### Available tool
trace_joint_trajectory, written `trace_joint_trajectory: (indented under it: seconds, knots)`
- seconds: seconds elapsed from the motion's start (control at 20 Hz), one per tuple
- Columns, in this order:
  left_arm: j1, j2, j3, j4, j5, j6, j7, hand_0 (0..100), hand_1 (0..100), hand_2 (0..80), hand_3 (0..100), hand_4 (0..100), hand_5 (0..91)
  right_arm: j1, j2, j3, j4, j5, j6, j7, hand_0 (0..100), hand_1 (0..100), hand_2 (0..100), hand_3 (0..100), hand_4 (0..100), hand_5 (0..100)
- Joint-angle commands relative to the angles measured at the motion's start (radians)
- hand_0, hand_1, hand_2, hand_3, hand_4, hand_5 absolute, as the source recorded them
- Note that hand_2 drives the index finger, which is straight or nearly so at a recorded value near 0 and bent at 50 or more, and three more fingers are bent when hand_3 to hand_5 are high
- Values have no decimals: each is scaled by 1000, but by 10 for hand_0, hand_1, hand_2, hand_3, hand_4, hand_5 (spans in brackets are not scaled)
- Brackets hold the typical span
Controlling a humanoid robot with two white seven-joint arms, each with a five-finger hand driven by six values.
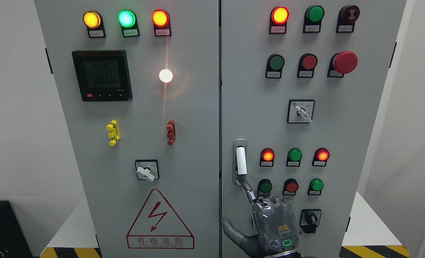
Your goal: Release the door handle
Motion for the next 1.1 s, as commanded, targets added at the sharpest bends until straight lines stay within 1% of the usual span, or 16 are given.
trace_joint_trajectory:
  seconds: [0.0,0.1,0.2,0.25,0.35,0.4,0.45,0.5,0.55,0.65,0.7,0.8,0.9,1.0,1.05]
  knots:
    - [-28,0,0,29,1,0,0,120,556,0,0,0,0,9,0,-4,-40,-4,-16,0,214,311,361,1000,1000,1000]
    - [-28,0,0,29,1,0,0,120,556,0,0,0,0,14,0,-11,-52,-4,-50,1,253,323,389,1000,1000,1000]
    - [-26,0,0,29,1,0,0,120,556,0,0,0,0,21,0,-19,-64,-6,-58,6,302,330,425,1000,1000,1000]
    - [-28,0,0,29,1,0,0,120,556,0,0,0,0,30,0,-19,-69,-6,-58,8,309,332,439,1000,1000,1000]
    - [-28,0,0,29,0,0,0,120,556,0,0,0,0,47,0,-20,-87,-6,-58,8,337,327,531,1000,992,1000]
    - [-28,0,0,29,1,0,0,120,556,0,0,0,0,55,0,-25,-98,-4,-58,9,338,326,537,1000,987,1000]
    - [-26,0,0,29,1,0,0,120,556,0,0,0,0,60,0,-31,-109,-4,-58,11,339,319,596,1000,974,1000]
    - [-28,0,0,29,1,0,0,120,556,0,0,0,0,64,0,-34,-115,-4,-56,12,322,304,632,1000,964,1000]
    - [-28,0,0,29,0,0,0,120,556,0,0,0,0,66,0,-37,-121,-4,-56,12,312,300,639,1000,959,1000]
    - [-28,0,0,29,1,0,0,120,556,0,0,0,0,70,0,-37,-136,-3,-53,15,248,285,689,1000,937,988]
    - [-26,0,0,29,0,0,0,120,556,0,0,0,0,70,-2,-39,-139,-3,-53,15,240,284,695,1000,934,985]
    - [-28,0,0,29,0,0,0,120,556,0,0,0,0,69,-2,-39,-147,2,-50,24,197,272,741,1000,884,926]
    - [-28,0,0,29,1,0,0,120,556,0,0,0,0,69,0,-37,-149,3,-47,37,179,271,757,998,862,898]
    - [-26,0,0,29,1,0,0,120,556,0,0,0,0,69,0,-37,-147,5,-47,35,167,271,785,996,856,870]
    - [-28,0,0,29,0,0,0,120,556,0,0,0,0,69,0,-37,-147,5,-47,34,159,275,799,969,843,865]
